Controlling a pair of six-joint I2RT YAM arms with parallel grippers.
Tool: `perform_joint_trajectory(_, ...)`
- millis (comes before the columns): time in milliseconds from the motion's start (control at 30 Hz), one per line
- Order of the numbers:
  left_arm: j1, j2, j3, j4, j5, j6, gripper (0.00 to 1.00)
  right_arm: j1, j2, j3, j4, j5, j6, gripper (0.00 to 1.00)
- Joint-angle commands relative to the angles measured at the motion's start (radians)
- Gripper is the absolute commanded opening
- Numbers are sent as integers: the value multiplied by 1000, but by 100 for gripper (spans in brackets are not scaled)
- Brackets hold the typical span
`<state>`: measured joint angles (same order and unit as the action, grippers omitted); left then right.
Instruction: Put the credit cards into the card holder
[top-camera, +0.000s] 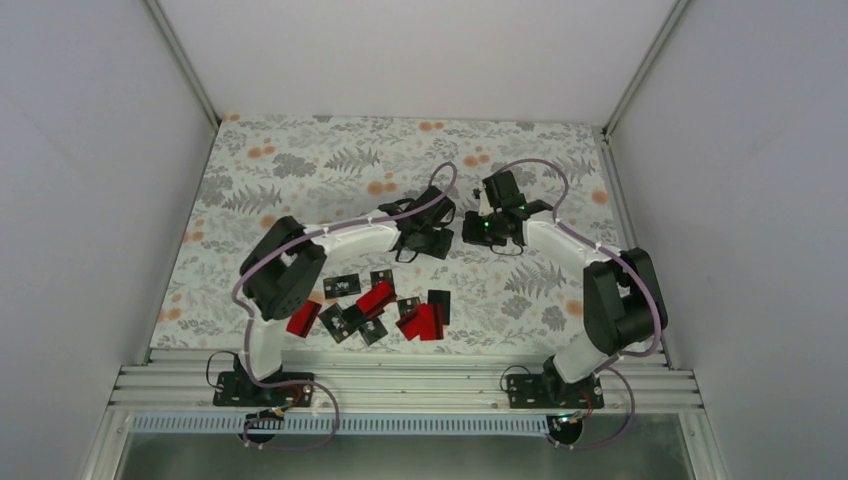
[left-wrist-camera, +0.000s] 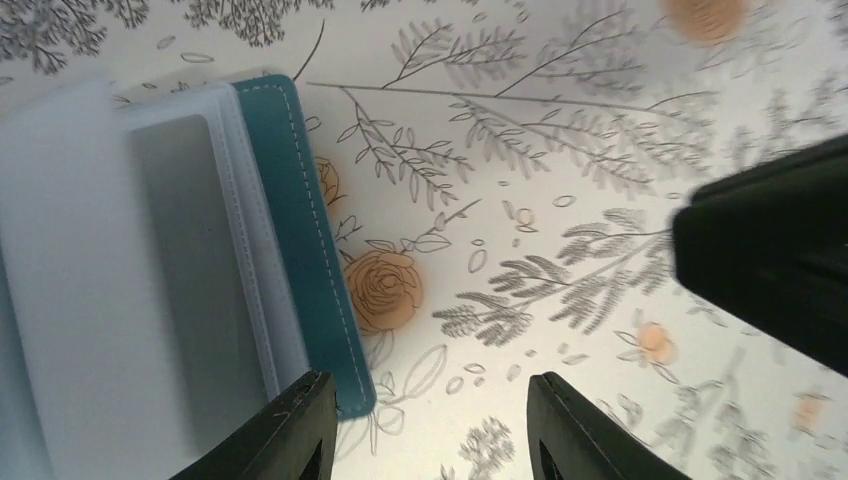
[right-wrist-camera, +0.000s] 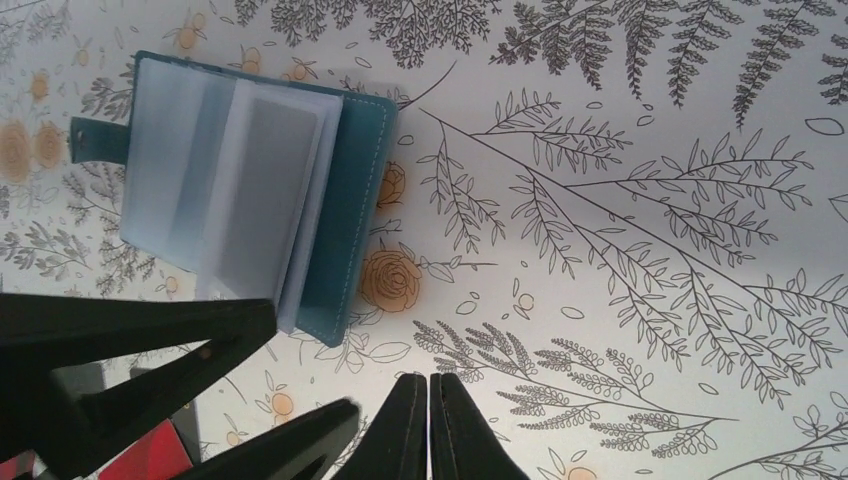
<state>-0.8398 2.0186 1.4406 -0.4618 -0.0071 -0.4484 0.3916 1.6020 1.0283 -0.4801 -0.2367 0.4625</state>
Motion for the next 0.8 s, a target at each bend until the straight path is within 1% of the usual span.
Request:
perform_joint_trajectory(0, 32, -126, -64, 96, 72, 8, 48, -8, -40, -19, 34, -13, 10, 5)
perform_joint_trajectory(100, 74, -173, -108, 94, 35, 15, 48, -8, -35, -16, 44, -36, 13, 4)
perform_joint_trajectory(233, 123, -175, -153, 95, 15, 28, 47, -8, -19, -10, 53, -68, 16, 4)
perform_joint_trajectory(300, 137, -170, -163, 94, 3, 29, 45, -7, -14, -7, 51, -74, 15, 4)
perform_joint_trajectory(500, 152, -178, -184, 100, -28, 38, 44, -8, -12, -4, 43, -70, 11, 4)
perform_joint_trajectory(767, 153, -164, -204, 156, 43, 59, 43, -6, 13, 3, 54, -109, 5, 4)
